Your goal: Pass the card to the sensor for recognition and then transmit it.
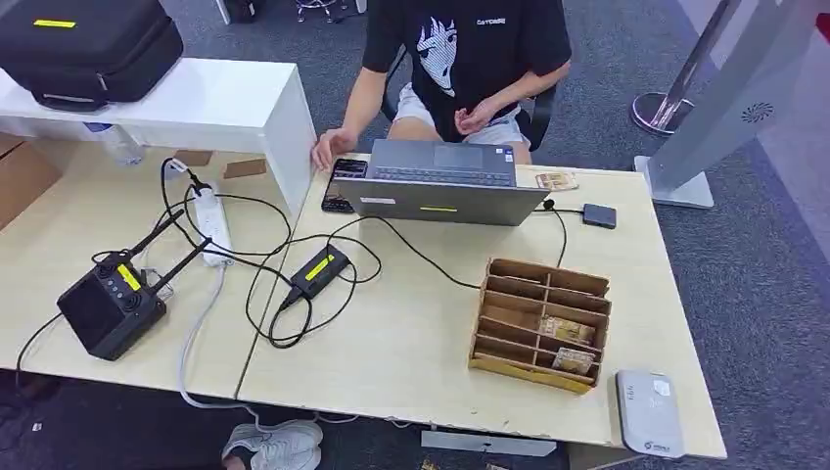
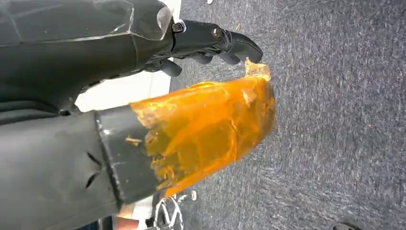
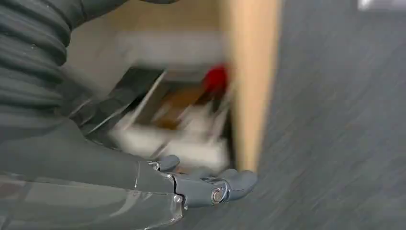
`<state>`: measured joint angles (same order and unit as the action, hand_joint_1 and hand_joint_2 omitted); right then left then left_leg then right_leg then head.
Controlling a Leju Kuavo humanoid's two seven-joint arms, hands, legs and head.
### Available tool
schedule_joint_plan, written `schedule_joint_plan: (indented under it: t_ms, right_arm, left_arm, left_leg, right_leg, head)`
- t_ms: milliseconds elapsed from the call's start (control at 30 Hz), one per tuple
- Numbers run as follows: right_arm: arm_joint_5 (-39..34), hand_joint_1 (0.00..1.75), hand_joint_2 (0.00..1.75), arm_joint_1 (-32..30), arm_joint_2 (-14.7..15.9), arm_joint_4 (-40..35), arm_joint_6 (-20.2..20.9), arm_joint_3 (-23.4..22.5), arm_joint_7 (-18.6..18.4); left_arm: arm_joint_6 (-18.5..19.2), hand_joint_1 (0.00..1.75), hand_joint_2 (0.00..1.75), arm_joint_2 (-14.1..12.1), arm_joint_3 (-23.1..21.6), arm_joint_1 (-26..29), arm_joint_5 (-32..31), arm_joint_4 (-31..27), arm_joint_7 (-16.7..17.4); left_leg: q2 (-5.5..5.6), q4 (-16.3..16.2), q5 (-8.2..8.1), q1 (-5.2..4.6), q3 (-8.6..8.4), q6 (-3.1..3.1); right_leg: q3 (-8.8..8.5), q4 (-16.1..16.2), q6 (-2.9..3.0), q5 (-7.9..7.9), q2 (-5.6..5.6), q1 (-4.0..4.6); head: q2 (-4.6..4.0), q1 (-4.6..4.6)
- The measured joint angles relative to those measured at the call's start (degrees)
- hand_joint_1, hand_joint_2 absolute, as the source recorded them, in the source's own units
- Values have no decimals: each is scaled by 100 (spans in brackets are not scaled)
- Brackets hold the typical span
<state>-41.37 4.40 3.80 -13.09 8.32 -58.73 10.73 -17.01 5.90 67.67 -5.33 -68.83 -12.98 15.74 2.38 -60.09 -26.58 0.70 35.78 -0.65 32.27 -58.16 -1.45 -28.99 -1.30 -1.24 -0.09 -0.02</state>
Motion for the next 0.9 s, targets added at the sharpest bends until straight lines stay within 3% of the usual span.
schedule_joint_plan:
  t_ms: [133, 200, 300, 367, 467, 533, 600, 733, 900]
  right_arm:
    - [506, 0, 175, -6, -161, 44, -852, 251, -270]
    - [791, 0, 175, -6, -181, 57, -1333, 429, -235]
    - [1690, 0, 175, -5, -173, 59, -1549, 868, -199]
    - [2658, 0, 175, 15, -173, 68, -1349, 1378, -628]
    - [4566, 0, 175, 86, -173, 107, -586, 2682, -1268]
    - [5395, 0, 175, 145, -177, 133, -314, 3595, -1562]
    - [5728, 0, 175, 161, -227, 155, -303, 4267, -1754]
    - [5949, 0, 175, 131, -232, 175, -643, 5092, -1986]
    - [5988, 0, 175, 67, -232, 201, -782, 5530, -2069]
  left_arm:
    - [-118, 0, 0, 0, 24, -12, 2, 0, -2]
    - [-181, 0, 0, 7, 33, -14, 35, 0, -17]
    - [-188, 0, 0, 11, 46, -12, 48, 0, -22]
    - [-166, 0, 0, 15, 44, -17, -30, 0, -61]
    - [-70, 0, 0, 0, 24, -22, -223, 0, -155]
    - [-15, 0, 0, -11, -15, -31, -310, 0, -175]
    - [-13, 0, 0, -15, -39, -45, -315, 0, -173]
    - [2, 0, 0, -28, -50, -58, -203, 0, -155]
    - [2, 0, 0, -31, -48, -64, -131, 0, -199]
  left_leg:
    - [-5, 1, 0, -1, -1, 0]
    - [-3, 1, 0, -2, -2, 0]
    - [-16, 1, 0, -3, -1, 0]
    - [-17, 1, 0, -3, -1, 0]
    - [-16, 0, 0, -3, -5, 0]
    - [-13, 0, 1, -2, -13, 0]
    - [-9, 0, 1, -3, -14, 0]
    - [-17, 1, 0, -1, -13, -1]
    - [-17, 1, -4, -2, -12, -5]
  right_leg:
    - [1, -1, 0, 0, -5, -1]
    - [1, 0, 0, 0, -4, -3]
    - [-2, 0, 1, 2, -8, -2]
    - [-2, 0, 1, 3, -9, -3]
    - [1, 1, 3, 5, -10, -2]
    - [0, 1, 3, 4, -9, -2]
    - [0, -1, 4, 3, -7, -3]
    - [-7, -3, 4, 3, -15, -1]
    - [-5, 1, 2, 1, -15, -2]
  head:
    - [0, 9]
    - [0, 11]
    - [0, 9]
    - [0, 7]
    - [0, 9]
    - [0, 9]
    - [0, 4]
    - [0, 7]
    - [0, 9]
